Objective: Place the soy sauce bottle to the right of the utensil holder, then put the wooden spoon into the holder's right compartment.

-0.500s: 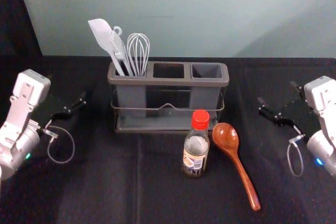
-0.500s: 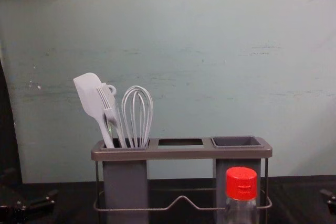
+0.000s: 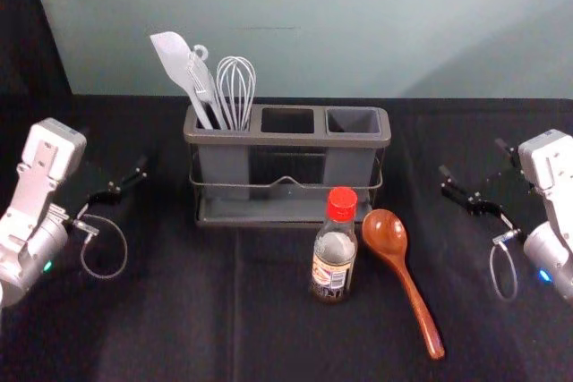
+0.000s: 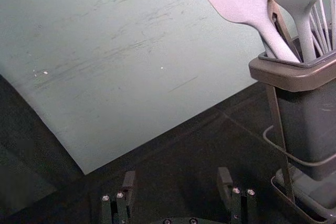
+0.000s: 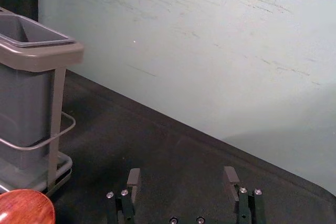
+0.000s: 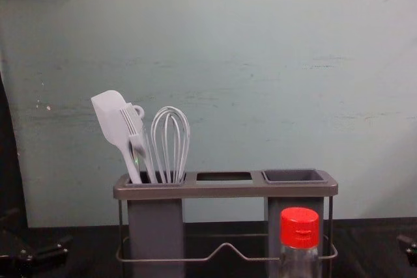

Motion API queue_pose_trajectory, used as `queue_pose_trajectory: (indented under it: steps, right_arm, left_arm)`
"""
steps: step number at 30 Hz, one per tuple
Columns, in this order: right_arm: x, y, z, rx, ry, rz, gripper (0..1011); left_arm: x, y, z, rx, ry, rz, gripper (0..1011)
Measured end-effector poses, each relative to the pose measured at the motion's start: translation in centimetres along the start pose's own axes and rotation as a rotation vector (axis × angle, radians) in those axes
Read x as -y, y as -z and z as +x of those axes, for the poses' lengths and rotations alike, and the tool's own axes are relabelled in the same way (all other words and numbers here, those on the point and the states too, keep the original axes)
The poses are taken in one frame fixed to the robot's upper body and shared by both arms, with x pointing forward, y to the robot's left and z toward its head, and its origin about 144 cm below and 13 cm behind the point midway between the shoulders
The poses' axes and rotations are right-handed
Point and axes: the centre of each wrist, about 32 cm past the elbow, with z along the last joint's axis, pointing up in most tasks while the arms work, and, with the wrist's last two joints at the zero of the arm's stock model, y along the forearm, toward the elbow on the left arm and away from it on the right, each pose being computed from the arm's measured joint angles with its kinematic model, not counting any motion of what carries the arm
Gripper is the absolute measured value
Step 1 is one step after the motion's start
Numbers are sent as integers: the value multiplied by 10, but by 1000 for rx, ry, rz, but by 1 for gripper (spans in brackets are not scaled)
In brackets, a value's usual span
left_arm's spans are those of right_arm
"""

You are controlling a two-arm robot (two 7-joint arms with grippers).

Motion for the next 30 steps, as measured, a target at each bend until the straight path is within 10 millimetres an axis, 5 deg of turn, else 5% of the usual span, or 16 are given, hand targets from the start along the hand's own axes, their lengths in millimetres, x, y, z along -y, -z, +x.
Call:
queue_pose_trajectory:
  steps: [30]
  right_arm:
    - [0, 0, 0, 0, 0, 0, 1003]
  left_arm:
    - [0, 0, 0, 0, 0, 0, 1000]
